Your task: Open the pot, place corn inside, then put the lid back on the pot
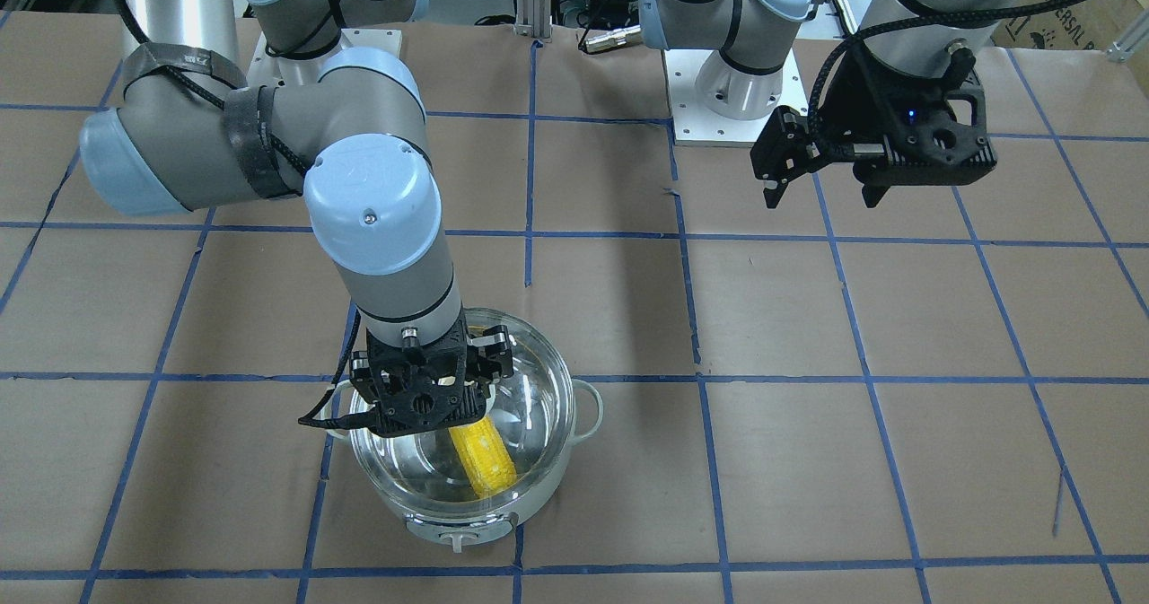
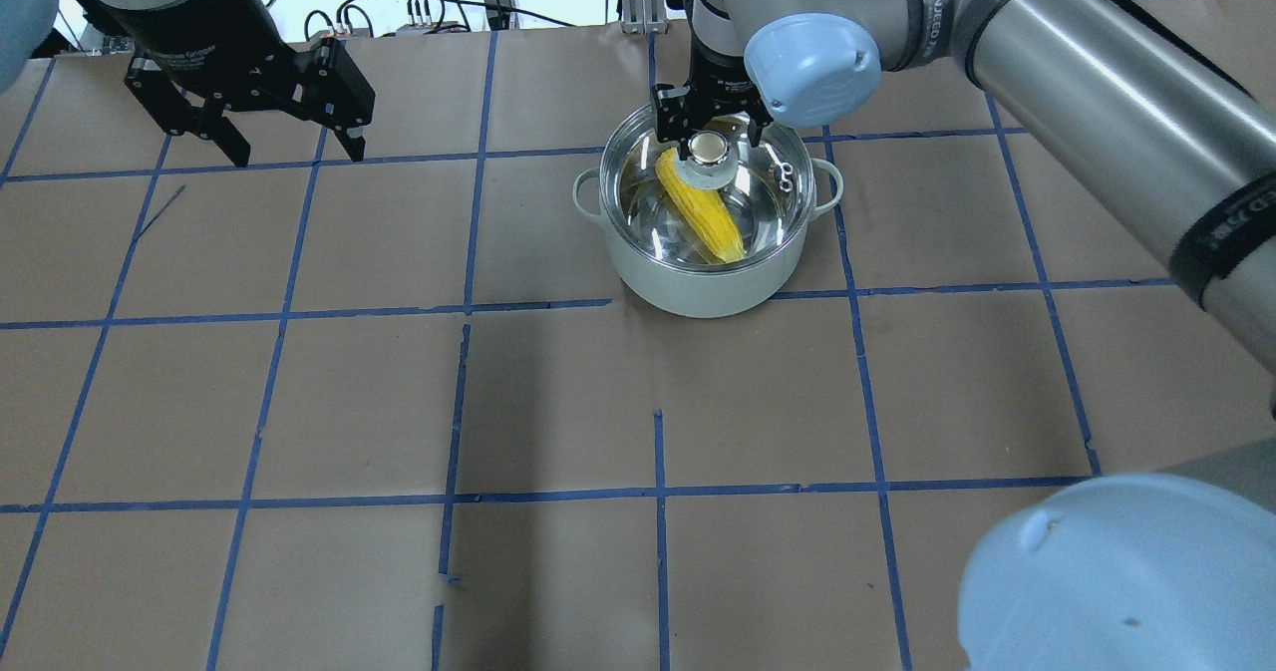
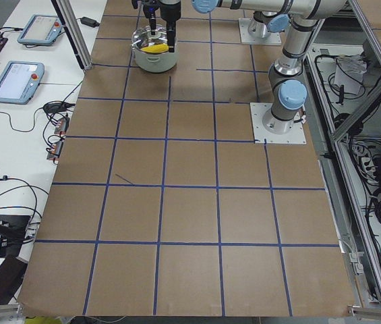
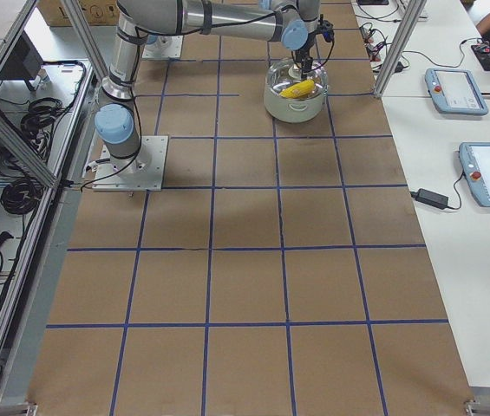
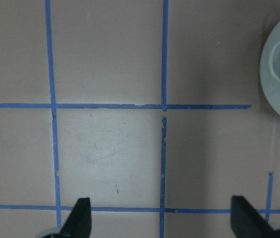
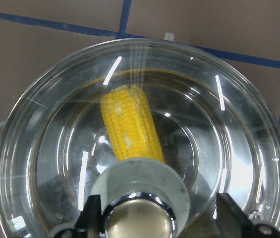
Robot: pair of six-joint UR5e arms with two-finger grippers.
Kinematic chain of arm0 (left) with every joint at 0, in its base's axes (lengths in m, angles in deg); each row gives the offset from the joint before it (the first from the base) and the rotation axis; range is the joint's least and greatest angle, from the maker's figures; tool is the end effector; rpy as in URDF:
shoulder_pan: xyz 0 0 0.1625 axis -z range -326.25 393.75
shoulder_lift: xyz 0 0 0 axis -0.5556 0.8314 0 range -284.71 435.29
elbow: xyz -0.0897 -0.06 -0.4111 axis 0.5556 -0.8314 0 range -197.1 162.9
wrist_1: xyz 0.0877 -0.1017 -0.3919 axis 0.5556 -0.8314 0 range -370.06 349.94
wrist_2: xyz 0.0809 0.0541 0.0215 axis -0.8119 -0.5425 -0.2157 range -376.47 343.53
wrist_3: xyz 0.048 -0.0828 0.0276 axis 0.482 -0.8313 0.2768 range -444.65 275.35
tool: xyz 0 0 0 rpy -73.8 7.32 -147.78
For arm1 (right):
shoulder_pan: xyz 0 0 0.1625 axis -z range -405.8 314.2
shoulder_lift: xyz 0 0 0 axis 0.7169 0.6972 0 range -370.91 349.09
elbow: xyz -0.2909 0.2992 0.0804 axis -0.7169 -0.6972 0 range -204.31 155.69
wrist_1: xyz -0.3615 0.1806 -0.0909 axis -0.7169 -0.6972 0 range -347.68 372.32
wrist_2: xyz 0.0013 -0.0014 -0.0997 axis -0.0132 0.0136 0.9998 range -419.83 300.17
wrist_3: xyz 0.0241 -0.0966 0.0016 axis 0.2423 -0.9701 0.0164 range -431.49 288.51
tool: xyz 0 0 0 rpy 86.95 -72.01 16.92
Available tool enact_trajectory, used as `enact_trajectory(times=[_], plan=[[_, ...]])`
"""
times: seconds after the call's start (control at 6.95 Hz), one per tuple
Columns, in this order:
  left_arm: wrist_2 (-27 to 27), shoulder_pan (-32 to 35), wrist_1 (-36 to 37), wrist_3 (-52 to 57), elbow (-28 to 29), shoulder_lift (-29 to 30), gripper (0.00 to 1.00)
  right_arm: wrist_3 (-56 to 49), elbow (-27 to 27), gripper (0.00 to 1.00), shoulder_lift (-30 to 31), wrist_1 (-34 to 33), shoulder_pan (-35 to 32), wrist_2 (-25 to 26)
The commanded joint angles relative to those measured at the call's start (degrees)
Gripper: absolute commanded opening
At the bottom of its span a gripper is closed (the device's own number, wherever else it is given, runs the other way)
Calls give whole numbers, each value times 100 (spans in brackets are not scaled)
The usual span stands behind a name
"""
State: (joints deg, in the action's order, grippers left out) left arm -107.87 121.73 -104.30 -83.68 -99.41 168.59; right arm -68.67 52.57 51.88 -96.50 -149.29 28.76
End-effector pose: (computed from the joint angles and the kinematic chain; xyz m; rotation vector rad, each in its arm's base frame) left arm -0.1126 -0.5198 0.5176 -0.0287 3.1170 -0.0032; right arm 0.2912 -0.6319 0.3539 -0.2902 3.0895 -0.1211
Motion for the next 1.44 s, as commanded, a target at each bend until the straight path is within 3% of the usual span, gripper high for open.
enact_trajectory(times=[0.0,0.29,0.58,1.01,1.3], plan=[[0,0,2,9,-4,-13,100,52,-59,91,23,236,-4,-17],[9,0,2,1,-4,13,100,52,-496,94,50,317,-13,-8],[9,0,2,0,-13,4,100,-36,-604,99,137,351,257,9],[0,0,2,9,-4,-4,100,-746,-569,98,619,922,1048,-17],[9,0,2,1,-13,-5,100,-1124,-543,98,1050,1676,1331,-8]])
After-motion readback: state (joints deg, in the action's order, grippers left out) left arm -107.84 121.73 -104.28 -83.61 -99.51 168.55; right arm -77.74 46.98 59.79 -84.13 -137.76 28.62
